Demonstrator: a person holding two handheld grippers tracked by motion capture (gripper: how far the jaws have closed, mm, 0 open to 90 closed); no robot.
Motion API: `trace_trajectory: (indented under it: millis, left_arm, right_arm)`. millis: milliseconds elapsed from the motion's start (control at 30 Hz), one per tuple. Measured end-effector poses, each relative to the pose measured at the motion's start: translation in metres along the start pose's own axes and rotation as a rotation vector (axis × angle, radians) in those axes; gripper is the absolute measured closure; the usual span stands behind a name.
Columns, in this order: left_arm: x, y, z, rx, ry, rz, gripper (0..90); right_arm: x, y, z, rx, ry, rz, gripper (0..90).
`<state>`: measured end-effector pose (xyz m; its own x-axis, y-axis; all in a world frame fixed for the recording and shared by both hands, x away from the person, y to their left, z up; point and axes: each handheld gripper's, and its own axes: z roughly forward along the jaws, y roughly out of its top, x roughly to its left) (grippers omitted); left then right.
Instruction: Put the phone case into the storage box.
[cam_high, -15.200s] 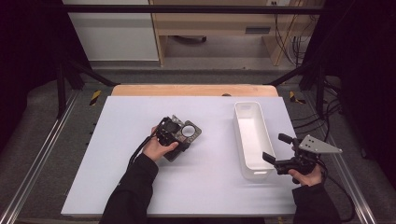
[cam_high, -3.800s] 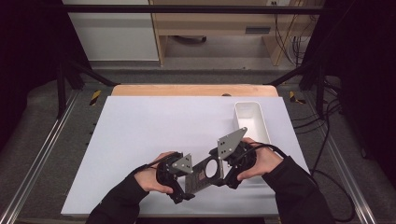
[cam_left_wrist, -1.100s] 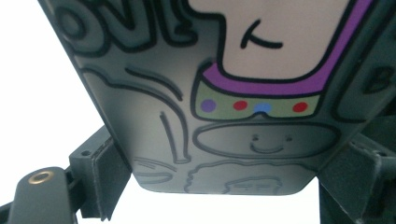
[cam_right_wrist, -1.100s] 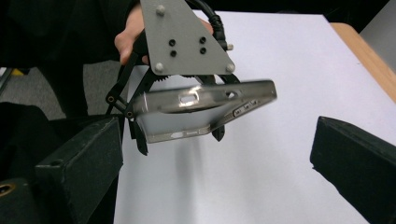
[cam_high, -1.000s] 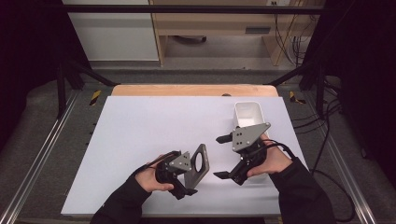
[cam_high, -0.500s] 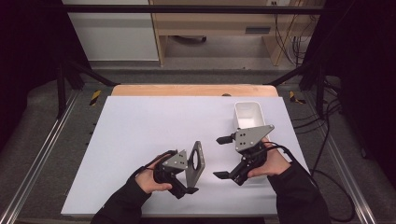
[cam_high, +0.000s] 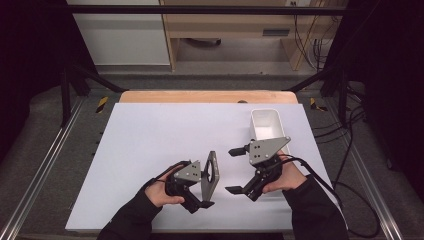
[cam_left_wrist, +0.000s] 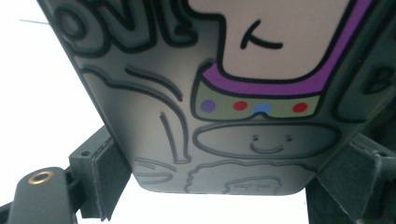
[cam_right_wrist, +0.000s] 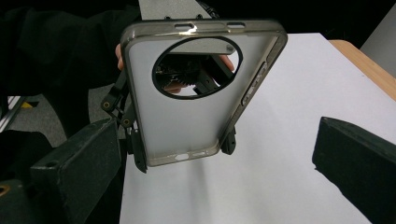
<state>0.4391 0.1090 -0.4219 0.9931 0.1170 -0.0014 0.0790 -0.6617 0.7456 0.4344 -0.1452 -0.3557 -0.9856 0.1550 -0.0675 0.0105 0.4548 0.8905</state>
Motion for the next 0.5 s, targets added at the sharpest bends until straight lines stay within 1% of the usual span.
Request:
trace_trajectory:
  millis: [133,167,333,500]
  left_arm:
    - [-0.0001,0.0026,0.0000,-0.009,-0.012,0.005,11.7]
    - [-0.0001,0.0040,0.0006,-0.007,-0.013,0.014,11.7]
    - [-0.0002,0.0068,0.0028,0.001,-0.016,0.029,11.7]
    - [0.0013,0.0085,0.0037,0.000,-0.023,0.024,11.7]
  right_arm:
    - [0.0003,-0.0002,0.0020,-0.007,0.005,0.004,1.8]
    - [0.0004,-0.0001,0.0027,-0.014,0.007,0.010,1.8]
    - [0.0019,-0.0004,0.0044,-0.020,0.024,0.008,2.3]
    - [0.0024,-0.0004,0.0054,-0.024,0.033,0.007,2.7]
